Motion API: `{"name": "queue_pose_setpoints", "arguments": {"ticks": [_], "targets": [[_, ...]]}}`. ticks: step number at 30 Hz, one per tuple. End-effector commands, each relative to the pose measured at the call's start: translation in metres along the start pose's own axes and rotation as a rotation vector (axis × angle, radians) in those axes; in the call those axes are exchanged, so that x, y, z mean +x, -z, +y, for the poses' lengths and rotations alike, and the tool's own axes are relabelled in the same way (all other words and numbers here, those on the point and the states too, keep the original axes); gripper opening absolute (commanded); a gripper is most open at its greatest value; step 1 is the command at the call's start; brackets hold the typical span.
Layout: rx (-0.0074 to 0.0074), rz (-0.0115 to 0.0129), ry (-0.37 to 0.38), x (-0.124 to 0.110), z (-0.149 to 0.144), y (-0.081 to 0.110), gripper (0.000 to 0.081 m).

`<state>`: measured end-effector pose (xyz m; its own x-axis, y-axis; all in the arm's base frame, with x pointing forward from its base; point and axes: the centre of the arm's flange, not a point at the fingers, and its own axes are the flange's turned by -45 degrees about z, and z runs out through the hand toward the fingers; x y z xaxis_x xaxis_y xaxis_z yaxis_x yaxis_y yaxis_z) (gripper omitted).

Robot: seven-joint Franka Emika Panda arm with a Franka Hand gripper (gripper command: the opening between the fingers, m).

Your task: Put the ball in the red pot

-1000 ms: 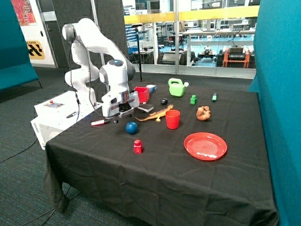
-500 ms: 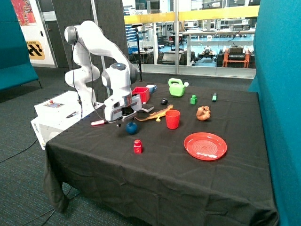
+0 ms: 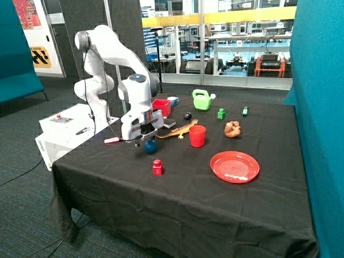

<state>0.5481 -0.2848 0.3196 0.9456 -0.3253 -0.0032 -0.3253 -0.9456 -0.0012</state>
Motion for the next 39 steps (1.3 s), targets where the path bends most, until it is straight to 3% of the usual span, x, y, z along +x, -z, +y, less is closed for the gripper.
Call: {"name": "queue_pose_setpoints", "arguments": {"ticks": [1, 19, 23, 27, 28, 31, 39], "targets": [[-0.0012, 0.0032, 0.002, -0.003, -0.001, -0.006, 0.0751], [-0.0013, 0.0032, 0.024, 0.000, -0.012, -0.014, 0.0716], [-0.0013, 0.0032, 0.019, 0.000, -0.013, -0.015, 0.0524], [-0.0012, 0.0032, 0.016, 0.000, -0.013, -0.015, 0.0105], [-0.0012, 0.0032, 0.015, -0.001, -0.013, -0.015, 0.0052], [-0.0012, 0.0032, 0.018, -0.002, -0.013, -0.016, 0.0007], [-0.0013, 0.0032, 0.028, -0.003, -0.013, -0.018, 0.0000]]}}
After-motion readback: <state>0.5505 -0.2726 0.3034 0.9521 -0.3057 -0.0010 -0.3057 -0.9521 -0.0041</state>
